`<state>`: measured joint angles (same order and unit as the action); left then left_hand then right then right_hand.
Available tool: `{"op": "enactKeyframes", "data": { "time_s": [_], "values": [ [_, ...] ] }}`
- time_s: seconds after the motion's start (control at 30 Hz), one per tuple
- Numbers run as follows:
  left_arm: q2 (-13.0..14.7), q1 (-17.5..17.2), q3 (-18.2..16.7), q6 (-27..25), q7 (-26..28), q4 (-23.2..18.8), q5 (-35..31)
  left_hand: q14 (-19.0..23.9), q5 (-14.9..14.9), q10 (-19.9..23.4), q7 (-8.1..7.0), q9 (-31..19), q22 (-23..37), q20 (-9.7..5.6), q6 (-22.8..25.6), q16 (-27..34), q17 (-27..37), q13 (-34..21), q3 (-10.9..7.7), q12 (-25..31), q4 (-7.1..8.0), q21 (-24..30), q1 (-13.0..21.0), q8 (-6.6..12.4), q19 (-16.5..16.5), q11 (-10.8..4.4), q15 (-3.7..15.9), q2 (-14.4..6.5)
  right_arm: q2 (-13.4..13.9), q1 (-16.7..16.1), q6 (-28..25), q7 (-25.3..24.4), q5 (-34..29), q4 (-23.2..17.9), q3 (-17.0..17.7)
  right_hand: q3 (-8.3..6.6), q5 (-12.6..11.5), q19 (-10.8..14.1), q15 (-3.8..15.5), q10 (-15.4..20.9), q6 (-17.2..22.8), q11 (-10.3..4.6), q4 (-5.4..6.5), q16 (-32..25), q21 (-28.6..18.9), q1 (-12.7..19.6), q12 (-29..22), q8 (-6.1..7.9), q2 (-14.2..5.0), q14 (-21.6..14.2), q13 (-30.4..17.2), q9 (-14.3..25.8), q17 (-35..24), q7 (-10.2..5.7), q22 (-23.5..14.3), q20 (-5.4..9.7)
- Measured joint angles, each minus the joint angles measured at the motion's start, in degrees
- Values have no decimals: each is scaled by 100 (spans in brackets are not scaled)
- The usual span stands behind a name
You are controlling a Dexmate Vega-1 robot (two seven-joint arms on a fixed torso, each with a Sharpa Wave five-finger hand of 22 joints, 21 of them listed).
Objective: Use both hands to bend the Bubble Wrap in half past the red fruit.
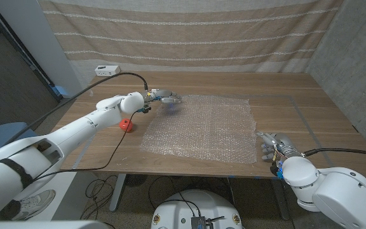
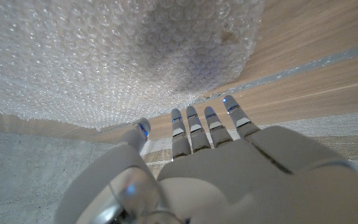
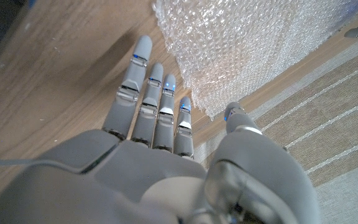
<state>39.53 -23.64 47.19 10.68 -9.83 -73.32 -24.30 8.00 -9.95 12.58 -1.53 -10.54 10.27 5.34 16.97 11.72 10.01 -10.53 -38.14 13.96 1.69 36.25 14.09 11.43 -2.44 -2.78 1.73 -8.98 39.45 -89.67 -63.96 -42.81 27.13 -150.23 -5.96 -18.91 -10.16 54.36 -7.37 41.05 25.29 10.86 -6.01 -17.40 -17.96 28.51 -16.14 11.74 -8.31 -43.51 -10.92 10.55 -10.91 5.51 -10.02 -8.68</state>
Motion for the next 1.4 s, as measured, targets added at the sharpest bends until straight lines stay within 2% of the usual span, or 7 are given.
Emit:
{"op": "enactKeyframes", "data": {
  "time_s": [0.27,0.6,1.0,1.07,1.1,1.23,1.4],
  "values": [
    [-22,4,17,17,11,-29,-4,0,-23,0,0,0,0,0,0,-35,0,0,14,-21,59,0,-15,-22,0,0,0,-16,-146,57,-510,76,230,-81,109,-24,0,-104,62,386,-118,-68,24,0,112,-79,-66,-74,-18,-163,0,0,-1,-114,0,165],
    [-30,4,25,-11,13,-139,-39,-14,-23,0,0,1,0,-17,0,-35,-15,0,-2,-45,138,0,-59,-22,17,0,13,-15,-189,210,-871,537,620,3,300,-71,0,-163,92,280,-382,-80,23,115,186,-83,68,-118,-23,-70,-1,-1,-39,-122,-16,225],
    [-21,-41,25,-166,14,-279,-107,-14,-23,0,-1,1,-1,-22,-2,-35,-15,1,-1,-45,184,-27,-82,-43,22,0,12,8,293,-190,528,1890,948,692,659,-258,-24,-216,149,178,-718,-145,-35,215,222,-58,156,-181,-108,2,-1,-1,-125,-173,-55,279],
    [-21,-44,25,-180,14,-294,-114,-14,-23,0,-31,1,0,-22,-31,-55,-15,1,-4,-45,187,-31,-82,-42,21,0,12,8,335,-237,749,2100,995,809,667,-302,-24,-225,182,253,-806,-239,-79,329,226,-13,131,-181,-153,41,-96,-2,-4379,-181,-71,287],
    [-21,-48,25,-180,14,-301,-114,-14,-23,0,-31,1,0,-22,-31,-70,-15,1,-22,-45,204,-31,-82,-42,22,0,12,8,335,-237,953,2295,1044,809,667,-331,-24,-226,188,297,-833,-281,-69,319,229,-12,132,-180,-154,39,-96,-6,-3621,-195,-71,286],
    [-20,-61,25,-224,14,-343,-134,-13,-23,0,-9,2,0,-21,-52,-80,-15,1,-17,-88,210,-31,-133,-42,21,0,12,-4,452,-355,1776,2905,1195,1226,659,-428,-44,-227,407,112,-1086,-465,-159,309,299,151,132,-181,-128,-177,-97,-20,-2396,-254,-28,286],
    [-19,-76,25,-290,10,-373,-156,-26,-23,0,-9,1,-1,-21,-52,-80,-14,1,-22,-88,250,-31,-135,-59,21,0,23,-1,490,-485,2511,3298,1303,1698,543,-587,-44,-309,707,-672,-1544,-1244,-318,314,424,622,616,-181,-101,-13,-75,-18,-1232,-668,-1,367]
  ]
}}
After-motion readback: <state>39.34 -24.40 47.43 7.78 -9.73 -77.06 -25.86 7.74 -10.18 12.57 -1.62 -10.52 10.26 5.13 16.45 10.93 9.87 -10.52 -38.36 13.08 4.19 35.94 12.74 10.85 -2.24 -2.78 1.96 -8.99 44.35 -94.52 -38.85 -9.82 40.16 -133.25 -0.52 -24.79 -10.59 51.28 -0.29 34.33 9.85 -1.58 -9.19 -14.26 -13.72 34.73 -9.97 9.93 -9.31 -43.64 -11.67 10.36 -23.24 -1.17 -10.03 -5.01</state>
